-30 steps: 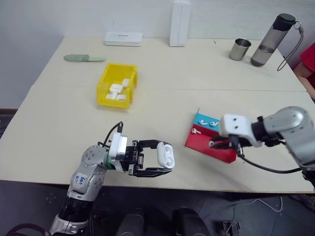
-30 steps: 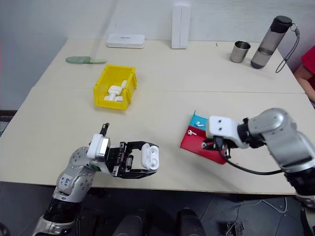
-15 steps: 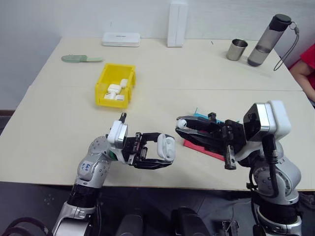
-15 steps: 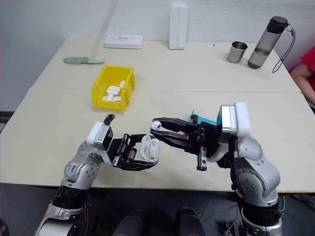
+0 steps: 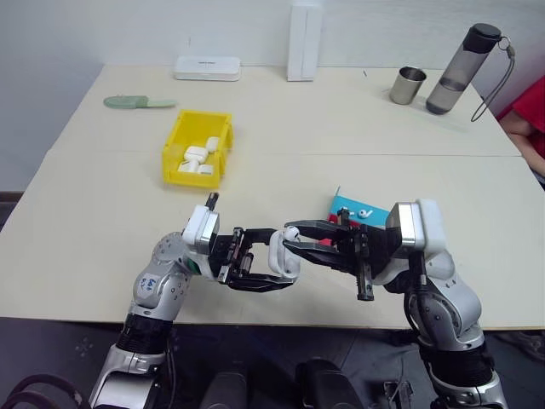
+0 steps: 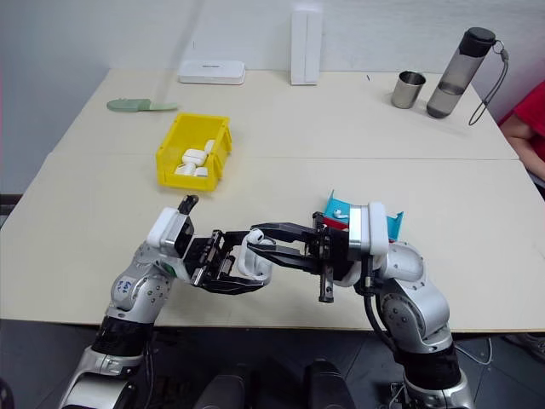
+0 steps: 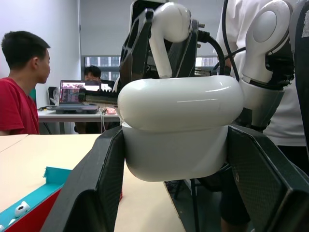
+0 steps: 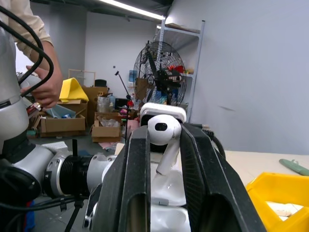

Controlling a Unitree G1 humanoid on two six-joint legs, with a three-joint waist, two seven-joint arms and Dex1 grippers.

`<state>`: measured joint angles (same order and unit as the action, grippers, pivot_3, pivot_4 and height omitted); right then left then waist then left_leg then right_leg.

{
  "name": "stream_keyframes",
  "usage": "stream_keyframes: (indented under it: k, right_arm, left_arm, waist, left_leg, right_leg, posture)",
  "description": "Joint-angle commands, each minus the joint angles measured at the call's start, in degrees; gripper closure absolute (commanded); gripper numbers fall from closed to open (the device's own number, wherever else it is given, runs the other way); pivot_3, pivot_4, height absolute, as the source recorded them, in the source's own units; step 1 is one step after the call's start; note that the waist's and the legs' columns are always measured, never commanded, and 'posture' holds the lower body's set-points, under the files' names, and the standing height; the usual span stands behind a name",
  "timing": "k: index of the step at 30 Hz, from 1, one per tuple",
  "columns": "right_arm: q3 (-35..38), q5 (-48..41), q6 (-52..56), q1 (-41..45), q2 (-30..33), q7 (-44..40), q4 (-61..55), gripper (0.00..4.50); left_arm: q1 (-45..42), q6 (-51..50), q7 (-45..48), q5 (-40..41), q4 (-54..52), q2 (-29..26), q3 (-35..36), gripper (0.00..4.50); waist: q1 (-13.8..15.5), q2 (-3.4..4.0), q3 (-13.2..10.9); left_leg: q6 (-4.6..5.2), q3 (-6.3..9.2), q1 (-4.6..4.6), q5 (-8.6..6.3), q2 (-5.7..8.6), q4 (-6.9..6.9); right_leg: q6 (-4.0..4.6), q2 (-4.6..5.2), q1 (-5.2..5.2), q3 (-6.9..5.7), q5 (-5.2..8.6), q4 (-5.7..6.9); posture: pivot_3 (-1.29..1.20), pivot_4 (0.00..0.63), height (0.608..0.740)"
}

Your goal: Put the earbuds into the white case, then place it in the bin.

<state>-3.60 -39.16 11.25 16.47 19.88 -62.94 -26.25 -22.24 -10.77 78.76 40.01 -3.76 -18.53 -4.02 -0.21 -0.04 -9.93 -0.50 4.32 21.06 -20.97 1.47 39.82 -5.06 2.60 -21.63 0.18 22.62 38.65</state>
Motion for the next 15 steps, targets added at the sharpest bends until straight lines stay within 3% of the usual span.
stream_keyframes:
  k: [1, 15]
  right_arm:
    - [-0.45, 0.80, -2.44, -0.35, 0.32, -1.13, 0.66, 4.00]
    - [-1.05, 3.66, -7.50, -2.17, 0.96, -3.28, 6.62, 4.00]
  left_arm:
    - [-0.09, 0.13, 0.17, 1.01, -2.14, -0.19, 0.73, 1.69]
    - [-0.59, 0.02, 0.02, 0.79, -2.38, -0.21, 0.79, 1.69]
  waist:
    - [-0.01, 0.00, 0.00]
    - [0.01, 0.00, 0.00]
  left_leg:
    - [0.00, 0.00, 0.00, 0.00, 0.00, 0.00]
    - [0.00, 0.00, 0.00, 0.00, 0.00, -0.01]
  right_leg:
    - [0.00, 0.00, 0.00, 0.00, 0.00, 0.00]
    - [0.00, 0.00, 0.00, 0.00, 0.00, -0.02]
  posture:
    - [0.00, 0.150, 0.740]
    - [0.00, 0.150, 0.740]
